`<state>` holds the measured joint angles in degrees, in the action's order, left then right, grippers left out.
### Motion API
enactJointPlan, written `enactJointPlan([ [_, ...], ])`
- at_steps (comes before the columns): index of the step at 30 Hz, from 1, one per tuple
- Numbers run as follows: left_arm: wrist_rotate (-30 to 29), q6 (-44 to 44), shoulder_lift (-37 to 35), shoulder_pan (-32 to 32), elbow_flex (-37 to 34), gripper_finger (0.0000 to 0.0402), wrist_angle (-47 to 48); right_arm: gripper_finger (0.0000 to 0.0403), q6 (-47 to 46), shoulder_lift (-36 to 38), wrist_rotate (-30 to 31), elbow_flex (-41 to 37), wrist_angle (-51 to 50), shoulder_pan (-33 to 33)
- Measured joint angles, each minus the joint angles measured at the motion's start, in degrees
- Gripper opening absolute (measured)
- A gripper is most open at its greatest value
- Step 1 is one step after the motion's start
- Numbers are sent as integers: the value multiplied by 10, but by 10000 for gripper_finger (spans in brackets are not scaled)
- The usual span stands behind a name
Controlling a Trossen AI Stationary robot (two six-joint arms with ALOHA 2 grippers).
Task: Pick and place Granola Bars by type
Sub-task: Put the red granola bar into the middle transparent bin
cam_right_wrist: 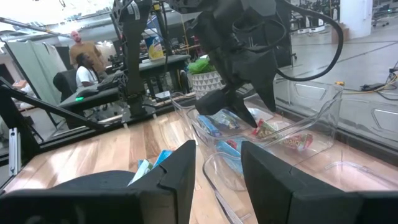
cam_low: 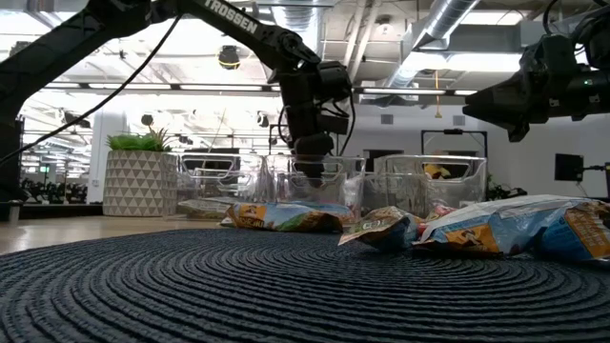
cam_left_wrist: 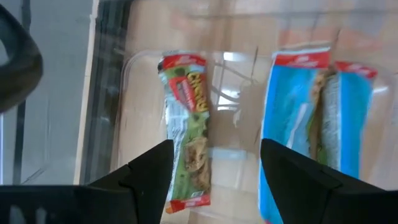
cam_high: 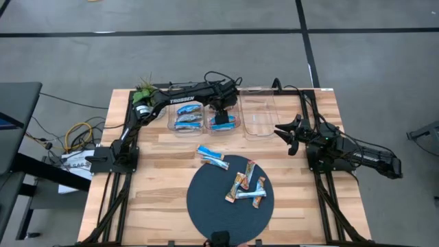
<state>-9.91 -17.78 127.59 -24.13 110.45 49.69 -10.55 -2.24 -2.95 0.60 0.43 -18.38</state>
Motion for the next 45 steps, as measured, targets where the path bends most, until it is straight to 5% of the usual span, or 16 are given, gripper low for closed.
enactJointPlan([
  [20, -6, 66, -60, 82, 1, 235, -69, 123, 0, 0, 1, 0, 0, 0],
  [41, 3, 600, -133, 271, 1, 235, -55, 123, 0, 0, 0, 0, 0, 0],
  [45, -31, 691, -133, 314, 1, 235, -54, 123, 0, 0, 0, 0, 0, 0],
])
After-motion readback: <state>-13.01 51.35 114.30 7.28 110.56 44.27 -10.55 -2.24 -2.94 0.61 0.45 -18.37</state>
